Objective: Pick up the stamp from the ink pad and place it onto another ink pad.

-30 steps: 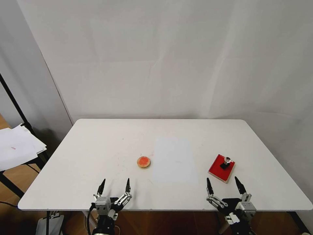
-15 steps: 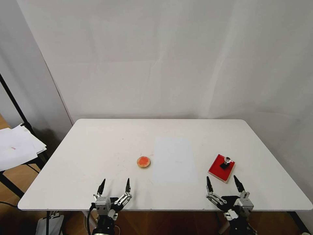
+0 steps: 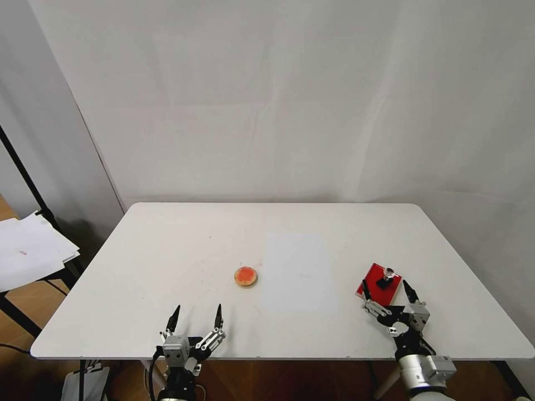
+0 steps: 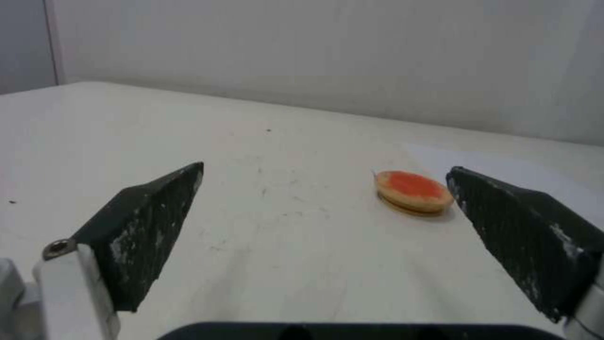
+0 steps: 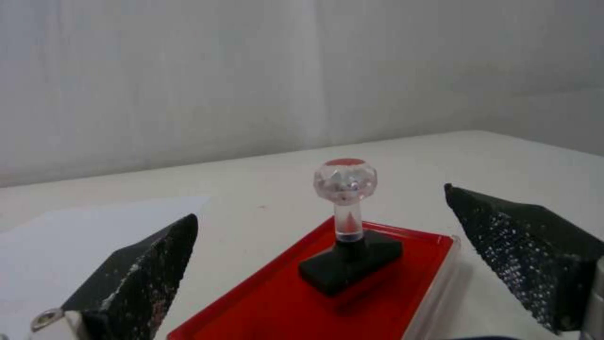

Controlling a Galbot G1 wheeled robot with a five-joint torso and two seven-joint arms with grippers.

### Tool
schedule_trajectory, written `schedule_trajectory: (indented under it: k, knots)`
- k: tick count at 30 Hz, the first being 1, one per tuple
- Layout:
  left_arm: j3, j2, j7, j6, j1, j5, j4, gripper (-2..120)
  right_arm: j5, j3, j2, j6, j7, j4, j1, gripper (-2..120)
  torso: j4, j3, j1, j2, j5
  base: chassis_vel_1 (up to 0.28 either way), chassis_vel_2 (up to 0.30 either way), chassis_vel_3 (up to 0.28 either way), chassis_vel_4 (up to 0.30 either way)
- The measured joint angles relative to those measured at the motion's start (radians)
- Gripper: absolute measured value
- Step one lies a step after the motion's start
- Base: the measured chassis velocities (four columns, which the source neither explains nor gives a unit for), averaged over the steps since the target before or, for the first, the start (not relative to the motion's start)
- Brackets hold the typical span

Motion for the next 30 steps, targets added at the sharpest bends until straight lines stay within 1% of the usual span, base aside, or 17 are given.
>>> schedule_trajectory:
  k: [8, 10, 11, 13, 16, 17, 18, 20, 21, 22, 26, 27, 30]
  knots:
    - [0.0, 0.0, 0.0, 0.0, 0.0, 0.0, 0.0, 102, 0.036, -0.011, -0.022, -0.031, 0.001, -0.01, 0.036, 99, 0.0001, 0.0, 0.0, 0.0, -0.0001, 0.0, 0.0, 0.0, 0.0]
    - [0.0, 0.0, 0.0, 0.0, 0.0, 0.0, 0.0, 102, 0.04, -0.011, -0.021, -0.033, 0.002, -0.015, 0.039, 96, 0.0, 0.0, 0.0, 0.0, -0.0002, 0.0, 0.0, 0.0, 0.0]
    - [0.0, 0.0, 0.0, 0.0, 0.0, 0.0, 0.0, 102, 0.04, -0.011, -0.018, -0.034, 0.003, -0.018, 0.039, 91, 0.0, 0.0, 0.0, 0.0, -0.0002, 0.0, 0.0, 0.0, 0.0]
    - [0.0, 0.0, 0.0, 0.0, 0.0, 0.0, 0.0, 102, 0.04, -0.011, -0.015, -0.034, 0.004, -0.018, 0.039, 89, 0.0, 0.0, 0.0, 0.0, -0.0001, 0.0, 0.0, 0.0, 0.0]
    - [0.0, 0.0, 0.0, 0.0, 0.0, 0.0, 0.0, 102, 0.039, -0.011, -0.008, -0.034, 0.013, -0.019, 0.038, 75, 0.0, 0.0, 0.0, 0.0, -0.0001, 0.0, 0.0, 0.0, 0.0]
    - [0.0, 0.0, 0.0, 0.0, 0.0, 0.0, 0.0, 102, 0.039, -0.011, -0.008, -0.034, 0.013, -0.019, 0.038, 75, 0.0, 0.0, 0.0, 0.0, -0.0001, 0.0, 0.0, 0.0, 0.0]
    - [0.0, 0.0, 0.0, 0.0, 0.0, 0.0, 0.0, 102, 0.038, -0.011, -0.007, -0.034, 0.018, -0.02, 0.037, 71, 0.0, 0.0, 0.0, 0.0, -0.0002, 0.0, 0.0, 0.0, 0.0]
    - [0.0, 0.0, 0.0, 0.0, 0.0, 0.0, 0.0, 102, 0.037, -0.009, -0.007, -0.034, 0.024, -0.02, 0.035, 59, 0.0, 0.0, 0.0, 0.0, -0.0002, 0.0, 0.0, 0.0, 0.0]
    - [0.0, 0.0, 0.0, 0.0, 0.0, 0.0, 0.0, 102, 0.037, -0.009, -0.007, -0.034, 0.024, -0.02, 0.035, 59, 0.0, 0.0, 0.0, 0.0, -0.0002, 0.0, 0.0, 0.0, 0.0]
    - [0.0, 0.0, 0.0, 0.0, 0.0, 0.0, 0.0, 102, 0.036, -0.008, -0.005, -0.034, 0.026, -0.019, 0.034, 56, 0.0, 0.0, 0.0, 0.0, -0.0002, 0.0, 0.0, 0.0, 0.0]
    - [0.0, 0.0, 0.0, 0.0, 0.0, 0.0, 0.0, 102, 0.033, -0.006, 0.001, -0.034, 0.031, -0.018, 0.028, 37, 0.0, 0.0, 0.0, 0.0, -0.0002, 0.0, 0.0, 0.0, 0.0]
    - [0.0, 0.0, 0.0, 0.0, 0.0, 0.0, 0.0, 102, 0.033, -0.006, 0.001, -0.034, 0.031, -0.018, 0.028, 37, 0.0, 0.0, 0.0, 0.0, -0.0002, 0.0, 0.0, 0.0, 0.0]
    - [0.0, 0.0, 0.0, 0.0, 0.0, 0.0, 0.0, 102, 0.029, -0.008, 0.005, -0.034, 0.032, -0.019, 0.028, 22, 0.0, 0.0, 0.0, 0.0, -0.0002, 0.0, 0.0, 0.0, 0.0]
